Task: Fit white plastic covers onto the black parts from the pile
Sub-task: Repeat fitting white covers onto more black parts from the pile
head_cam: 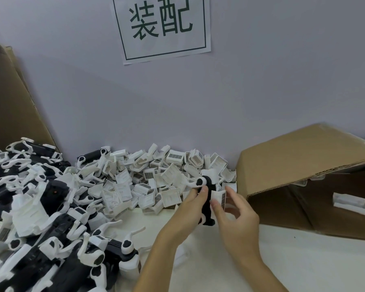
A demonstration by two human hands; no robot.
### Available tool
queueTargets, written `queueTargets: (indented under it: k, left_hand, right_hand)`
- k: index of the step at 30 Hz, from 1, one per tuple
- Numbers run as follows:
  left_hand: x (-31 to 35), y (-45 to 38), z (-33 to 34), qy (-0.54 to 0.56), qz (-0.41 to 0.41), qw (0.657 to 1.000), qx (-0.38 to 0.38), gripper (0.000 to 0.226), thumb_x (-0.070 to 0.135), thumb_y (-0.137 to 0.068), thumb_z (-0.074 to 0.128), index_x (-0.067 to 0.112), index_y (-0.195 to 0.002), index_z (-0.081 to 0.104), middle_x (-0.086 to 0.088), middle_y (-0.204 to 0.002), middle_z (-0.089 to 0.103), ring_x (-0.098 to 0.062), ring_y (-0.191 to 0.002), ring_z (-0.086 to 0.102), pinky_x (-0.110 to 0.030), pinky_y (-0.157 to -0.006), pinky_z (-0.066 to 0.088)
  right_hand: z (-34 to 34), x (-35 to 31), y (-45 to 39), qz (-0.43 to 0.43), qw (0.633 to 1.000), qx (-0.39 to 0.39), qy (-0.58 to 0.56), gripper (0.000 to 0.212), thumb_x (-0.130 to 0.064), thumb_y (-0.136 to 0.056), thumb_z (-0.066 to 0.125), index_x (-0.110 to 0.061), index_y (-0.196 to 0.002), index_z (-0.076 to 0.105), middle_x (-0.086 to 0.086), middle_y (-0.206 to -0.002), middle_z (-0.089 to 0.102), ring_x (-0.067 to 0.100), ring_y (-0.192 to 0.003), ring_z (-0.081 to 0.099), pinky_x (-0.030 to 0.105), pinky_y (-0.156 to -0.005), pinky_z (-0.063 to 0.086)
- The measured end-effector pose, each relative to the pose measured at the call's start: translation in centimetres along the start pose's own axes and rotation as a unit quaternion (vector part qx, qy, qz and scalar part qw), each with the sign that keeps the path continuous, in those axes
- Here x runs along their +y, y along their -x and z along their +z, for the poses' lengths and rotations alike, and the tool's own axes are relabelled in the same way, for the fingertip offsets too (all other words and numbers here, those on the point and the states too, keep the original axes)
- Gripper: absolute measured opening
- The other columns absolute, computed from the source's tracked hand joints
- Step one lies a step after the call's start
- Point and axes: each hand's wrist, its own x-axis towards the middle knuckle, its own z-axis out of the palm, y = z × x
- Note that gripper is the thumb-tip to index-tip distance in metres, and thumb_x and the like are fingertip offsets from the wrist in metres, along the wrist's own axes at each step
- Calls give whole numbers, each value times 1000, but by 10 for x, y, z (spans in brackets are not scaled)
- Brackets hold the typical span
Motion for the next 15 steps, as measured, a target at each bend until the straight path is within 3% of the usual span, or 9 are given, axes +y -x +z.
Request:
queueTargets:
  k: [2,5,7,9,11,13,15]
  left_hand:
    - [2,4,6,-25,8,999,-29,24,54,-100,46,54,-123,52,26,-119,66,7,-112,60,-15,-80,51]
    - [-1,5,12,-66,31,996,-43,22,44,-99,57,46,-121,55,21,-115,70,1,-110,65,-16,-84,54]
    - [-3,3,13,-65,41,996,-41,20,40,-99,58,43,-119,57,19,-114,71,-1,-110,65,-20,-89,55]
    - [-3,2,14,-38,38,998,-26,21,38,-101,56,40,-122,59,13,-113,73,-8,-109,68,-35,-94,57]
    - [-1,1,13,-29,39,999,-12,23,36,-102,55,38,-124,59,6,-113,74,-17,-109,69,-49,-95,56]
    - [-2,1,13,-42,46,998,-19,23,34,-102,54,39,-124,59,8,-113,74,-13,-108,70,-47,-95,56]
    - [-3,2,13,-60,48,997,-27,23,34,-100,58,37,-123,60,11,-111,74,-7,-105,70,-39,-92,58]
  right_hand:
    - [0,-1,0,-17,1000,10,7,53,-43,-84,68,-25,-133,60,-16,-112,66,-1,-103,62,19,-87,53]
    - [-3,4,-3,-23,999,29,12,50,-25,-90,73,-19,-137,58,-15,-117,62,2,-109,60,25,-92,52]
    - [-4,7,-3,-35,999,20,23,50,-20,-91,72,-14,-138,58,-16,-116,60,-6,-111,57,11,-89,47]
    - [-2,7,-1,-52,998,4,38,48,-16,-91,71,-10,-137,58,-13,-115,61,-9,-109,57,2,-85,42]
    - [1,7,1,-61,997,-4,43,48,-16,-91,70,-10,-137,58,-6,-118,62,1,-108,60,1,-87,42]
    - [2,7,1,-56,998,1,37,48,-14,-90,71,-10,-136,58,-5,-117,63,3,-107,61,2,-86,43]
    - [0,8,0,-57,998,1,35,48,-8,-89,72,-8,-135,60,-13,-112,61,-8,-105,58,1,-82,43]
